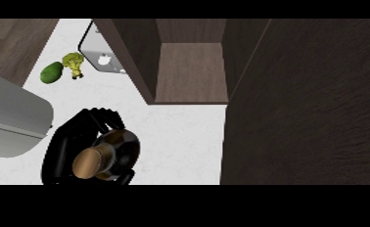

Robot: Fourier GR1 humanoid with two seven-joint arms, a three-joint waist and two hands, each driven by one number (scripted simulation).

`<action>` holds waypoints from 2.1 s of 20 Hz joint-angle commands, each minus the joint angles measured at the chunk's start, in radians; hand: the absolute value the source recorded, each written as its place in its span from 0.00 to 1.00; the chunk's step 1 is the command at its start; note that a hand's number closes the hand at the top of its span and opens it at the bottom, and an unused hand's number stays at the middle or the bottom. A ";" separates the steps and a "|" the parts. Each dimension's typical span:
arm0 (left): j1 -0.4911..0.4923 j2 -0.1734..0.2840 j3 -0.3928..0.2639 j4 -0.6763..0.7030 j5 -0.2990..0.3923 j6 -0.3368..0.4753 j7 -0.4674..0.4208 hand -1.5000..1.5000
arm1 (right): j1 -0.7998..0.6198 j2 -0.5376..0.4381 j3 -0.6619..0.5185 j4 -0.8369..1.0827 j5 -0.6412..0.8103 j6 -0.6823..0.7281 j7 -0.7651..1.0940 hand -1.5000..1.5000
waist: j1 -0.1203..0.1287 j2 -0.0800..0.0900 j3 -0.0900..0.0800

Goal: Pick up the wine, place it into the cabinet and close the cabinet

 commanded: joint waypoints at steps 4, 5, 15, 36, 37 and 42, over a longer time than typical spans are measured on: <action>-0.137 -0.080 -0.160 -0.015 -0.081 0.149 0.099 1.00 | 0.002 -0.037 -0.084 -0.133 -0.156 -0.006 0.100 0.00 | -0.008 0.001 0.000; -0.233 -0.080 -0.124 0.006 -0.061 0.172 0.169 1.00 | -0.014 -0.002 -0.029 -0.129 -0.089 -0.032 0.089 0.00 | -0.010 0.001 0.000; -0.452 -0.082 -0.302 0.124 -0.068 0.480 0.218 1.00 | 0.021 0.011 -0.002 -0.150 -0.068 -0.015 0.078 0.00 | -0.012 0.002 0.000; -0.602 -0.082 -0.321 0.328 0.000 0.657 0.146 1.00 | 0.002 -0.035 -0.114 -0.128 -0.161 0.029 0.099 0.00 | -0.008 0.002 -0.001; -0.660 -0.082 -0.278 0.316 -0.031 0.642 0.216 1.00 | 0.051 0.005 -0.084 -0.110 -0.096 0.050 0.006 0.00 | -0.006 0.001 0.000; -0.637 -0.082 -0.333 0.392 0.084 0.722 0.055 1.00 | 0.038 0.002 -0.051 -0.152 -0.090 0.023 0.061 0.00 | -0.011 0.002 -0.001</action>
